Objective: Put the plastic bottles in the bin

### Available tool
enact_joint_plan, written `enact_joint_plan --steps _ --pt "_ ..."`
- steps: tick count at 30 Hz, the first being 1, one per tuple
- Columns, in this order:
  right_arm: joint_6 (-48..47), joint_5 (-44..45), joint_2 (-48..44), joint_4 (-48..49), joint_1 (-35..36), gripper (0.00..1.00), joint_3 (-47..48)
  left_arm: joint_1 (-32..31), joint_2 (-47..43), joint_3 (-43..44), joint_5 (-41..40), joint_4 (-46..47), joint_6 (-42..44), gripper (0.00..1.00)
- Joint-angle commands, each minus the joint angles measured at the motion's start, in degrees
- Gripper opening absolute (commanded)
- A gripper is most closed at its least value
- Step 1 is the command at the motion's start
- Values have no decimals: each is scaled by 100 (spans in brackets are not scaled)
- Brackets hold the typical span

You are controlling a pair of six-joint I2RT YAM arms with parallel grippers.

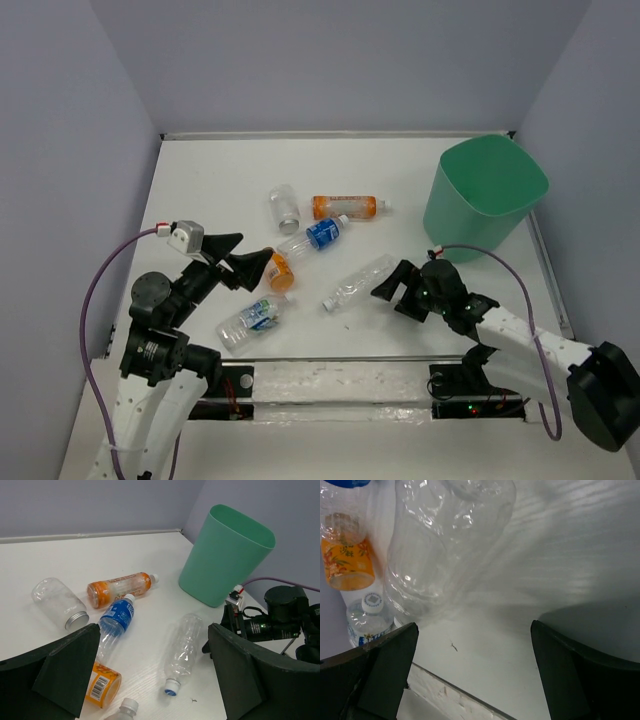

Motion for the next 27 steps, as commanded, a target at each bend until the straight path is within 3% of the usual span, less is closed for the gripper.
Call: enact_joint_plan --steps 1,20,22,27 --pt "130 980 619 1020 280 100 531 -16 -28 79 44 208 36 99" --pt "69 1560 2315 1266 333 98 1340 -34 -72 79 -210 129 18 99" --pt "51 1596 2394 1249 333 96 1411 -34 -72 79 -219 129 18 99" --pt "-2 1666 2623 1240 333 78 1587 -34 -37 79 -193 120 18 99"
